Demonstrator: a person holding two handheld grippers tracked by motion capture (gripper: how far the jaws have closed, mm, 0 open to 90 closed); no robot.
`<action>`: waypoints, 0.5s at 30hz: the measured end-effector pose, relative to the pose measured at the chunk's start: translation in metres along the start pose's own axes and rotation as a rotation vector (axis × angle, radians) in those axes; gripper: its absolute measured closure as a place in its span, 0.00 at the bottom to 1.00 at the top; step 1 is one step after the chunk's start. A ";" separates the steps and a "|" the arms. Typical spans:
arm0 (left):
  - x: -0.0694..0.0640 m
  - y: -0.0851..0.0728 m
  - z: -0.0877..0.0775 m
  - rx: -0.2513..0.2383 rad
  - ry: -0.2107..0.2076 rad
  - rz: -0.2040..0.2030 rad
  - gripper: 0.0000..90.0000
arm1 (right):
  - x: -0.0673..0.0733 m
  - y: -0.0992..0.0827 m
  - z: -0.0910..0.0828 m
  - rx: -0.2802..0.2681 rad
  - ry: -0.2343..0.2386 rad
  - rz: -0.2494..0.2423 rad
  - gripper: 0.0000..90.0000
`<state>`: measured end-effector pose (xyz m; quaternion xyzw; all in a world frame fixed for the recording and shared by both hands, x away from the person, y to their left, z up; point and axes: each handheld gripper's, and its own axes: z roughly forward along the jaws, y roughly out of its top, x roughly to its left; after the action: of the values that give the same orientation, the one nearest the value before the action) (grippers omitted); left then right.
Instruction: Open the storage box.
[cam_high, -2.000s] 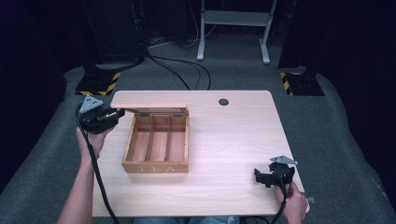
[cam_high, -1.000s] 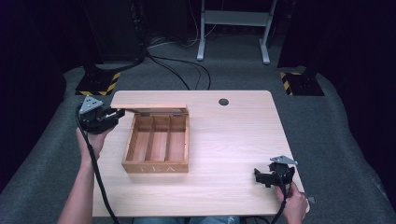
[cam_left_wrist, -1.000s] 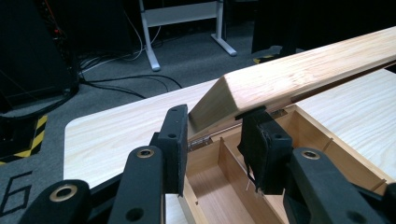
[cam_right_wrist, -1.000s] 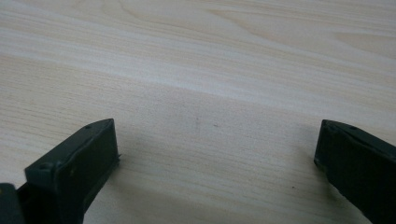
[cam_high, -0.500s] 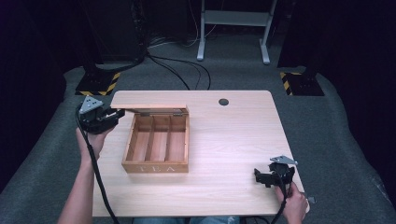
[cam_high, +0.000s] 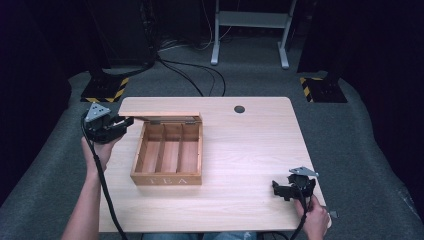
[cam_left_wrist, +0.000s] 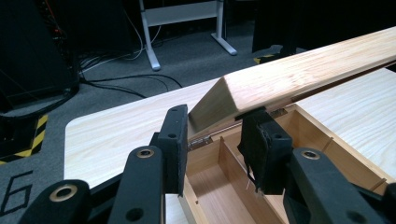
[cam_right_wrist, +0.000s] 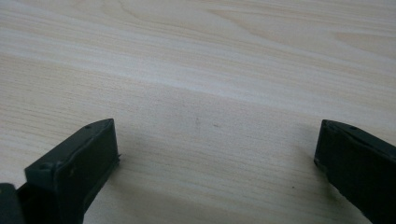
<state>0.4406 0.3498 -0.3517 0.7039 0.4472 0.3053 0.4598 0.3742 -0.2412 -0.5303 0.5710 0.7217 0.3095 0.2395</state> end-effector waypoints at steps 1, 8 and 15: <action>0.000 0.000 0.000 0.001 0.000 0.000 0.68 | 0.000 0.000 0.000 0.000 -0.001 0.000 0.00; 0.000 0.000 0.000 0.001 -0.002 0.002 0.68 | 0.000 0.000 0.000 -0.001 0.001 0.000 0.00; 0.000 0.000 0.000 -0.001 0.000 0.000 0.68 | 0.000 0.000 0.000 0.001 0.000 0.000 0.00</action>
<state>0.4405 0.3499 -0.3518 0.7036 0.4470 0.3053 0.4604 0.3741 -0.2412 -0.5302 0.5712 0.7218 0.3091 0.2393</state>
